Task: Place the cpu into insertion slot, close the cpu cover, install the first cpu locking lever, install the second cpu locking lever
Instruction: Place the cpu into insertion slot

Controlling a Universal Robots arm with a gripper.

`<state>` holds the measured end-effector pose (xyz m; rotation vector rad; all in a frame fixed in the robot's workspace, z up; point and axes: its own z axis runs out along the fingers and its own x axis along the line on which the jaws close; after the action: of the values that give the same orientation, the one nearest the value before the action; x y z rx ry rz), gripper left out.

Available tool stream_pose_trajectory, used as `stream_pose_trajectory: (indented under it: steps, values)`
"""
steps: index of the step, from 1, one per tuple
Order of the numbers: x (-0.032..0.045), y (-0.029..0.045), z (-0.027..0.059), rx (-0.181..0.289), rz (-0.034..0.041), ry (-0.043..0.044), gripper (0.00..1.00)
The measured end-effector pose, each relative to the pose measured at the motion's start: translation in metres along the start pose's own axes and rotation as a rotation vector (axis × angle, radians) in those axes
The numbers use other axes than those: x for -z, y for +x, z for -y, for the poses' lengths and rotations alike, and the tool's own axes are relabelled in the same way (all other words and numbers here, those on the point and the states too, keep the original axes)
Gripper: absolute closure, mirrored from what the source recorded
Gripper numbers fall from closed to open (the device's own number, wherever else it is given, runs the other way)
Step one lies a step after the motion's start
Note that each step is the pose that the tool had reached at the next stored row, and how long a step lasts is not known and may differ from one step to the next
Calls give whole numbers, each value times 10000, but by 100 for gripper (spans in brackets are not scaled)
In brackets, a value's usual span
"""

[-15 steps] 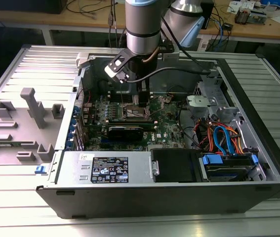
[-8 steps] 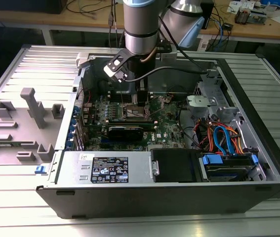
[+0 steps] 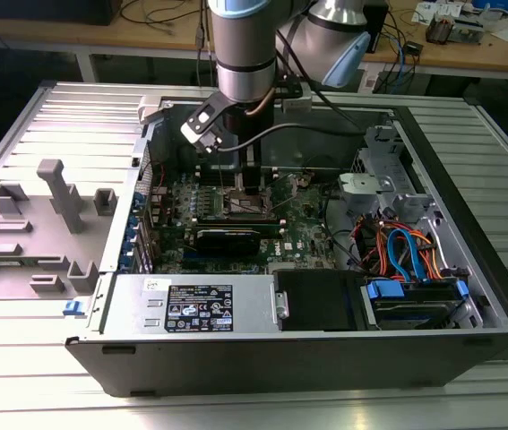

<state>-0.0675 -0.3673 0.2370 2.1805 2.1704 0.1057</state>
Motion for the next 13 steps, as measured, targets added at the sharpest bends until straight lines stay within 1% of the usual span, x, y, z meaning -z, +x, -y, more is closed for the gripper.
stream_pose_trajectory:
  steps: [5,7,10,13]
  values:
    - [-77,-5,17,-9,1,5,46]
    - [-102,-31,32,22,0,16,46]
    - [-119,-72,47,54,-4,16,46]
    - [-140,-95,52,55,-5,16,46]
